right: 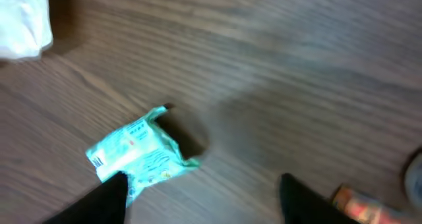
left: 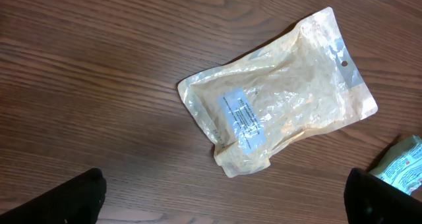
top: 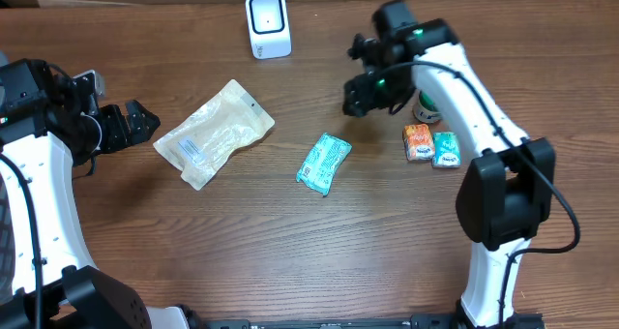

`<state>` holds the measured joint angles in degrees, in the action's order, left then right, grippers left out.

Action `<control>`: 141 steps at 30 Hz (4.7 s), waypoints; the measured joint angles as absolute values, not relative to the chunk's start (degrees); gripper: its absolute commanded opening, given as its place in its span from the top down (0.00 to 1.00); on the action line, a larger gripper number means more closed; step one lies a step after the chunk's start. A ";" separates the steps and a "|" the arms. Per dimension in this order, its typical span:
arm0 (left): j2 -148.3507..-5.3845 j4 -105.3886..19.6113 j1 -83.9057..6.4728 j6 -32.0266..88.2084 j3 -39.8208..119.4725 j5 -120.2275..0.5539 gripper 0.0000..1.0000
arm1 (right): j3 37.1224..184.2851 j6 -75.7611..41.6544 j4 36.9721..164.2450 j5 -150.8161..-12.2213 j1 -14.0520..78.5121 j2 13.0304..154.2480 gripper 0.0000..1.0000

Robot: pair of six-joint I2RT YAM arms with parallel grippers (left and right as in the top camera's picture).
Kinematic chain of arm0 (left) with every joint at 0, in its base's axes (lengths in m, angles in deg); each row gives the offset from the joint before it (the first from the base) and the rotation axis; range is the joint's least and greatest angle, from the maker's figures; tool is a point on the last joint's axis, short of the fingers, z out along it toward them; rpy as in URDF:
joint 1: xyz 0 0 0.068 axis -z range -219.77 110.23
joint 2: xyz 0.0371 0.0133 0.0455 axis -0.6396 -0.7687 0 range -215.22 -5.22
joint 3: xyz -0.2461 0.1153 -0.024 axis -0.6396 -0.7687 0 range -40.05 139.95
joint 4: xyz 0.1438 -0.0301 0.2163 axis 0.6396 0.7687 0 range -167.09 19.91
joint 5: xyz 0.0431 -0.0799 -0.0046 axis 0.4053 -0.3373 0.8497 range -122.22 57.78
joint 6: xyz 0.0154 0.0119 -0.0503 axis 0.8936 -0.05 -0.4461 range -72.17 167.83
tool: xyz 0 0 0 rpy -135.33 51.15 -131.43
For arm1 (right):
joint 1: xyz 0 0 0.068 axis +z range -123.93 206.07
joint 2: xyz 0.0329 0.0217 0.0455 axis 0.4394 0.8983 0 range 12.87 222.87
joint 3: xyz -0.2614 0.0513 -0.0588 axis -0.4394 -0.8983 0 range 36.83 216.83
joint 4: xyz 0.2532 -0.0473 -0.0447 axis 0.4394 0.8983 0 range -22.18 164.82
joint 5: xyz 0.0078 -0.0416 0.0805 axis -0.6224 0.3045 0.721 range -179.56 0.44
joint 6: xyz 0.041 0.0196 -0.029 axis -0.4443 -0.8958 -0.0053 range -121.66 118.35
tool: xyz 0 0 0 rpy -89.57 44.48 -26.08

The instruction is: Scan the item barcode

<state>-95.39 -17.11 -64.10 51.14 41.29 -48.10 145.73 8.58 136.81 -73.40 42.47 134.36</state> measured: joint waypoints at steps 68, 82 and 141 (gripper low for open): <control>-95.39 -17.11 -64.10 51.14 41.29 -48.10 0.00 | 125.29 10.40 119.53 -88.35 65.42 133.79 0.79; -95.39 -17.13 -64.10 51.14 41.29 -48.08 0.01 | 125.14 13.35 120.90 -87.47 65.49 133.59 0.22; -95.39 -17.11 -64.10 51.14 41.29 -48.10 0.01 | 134.54 -7.94 118.63 -85.79 53.60 135.10 0.95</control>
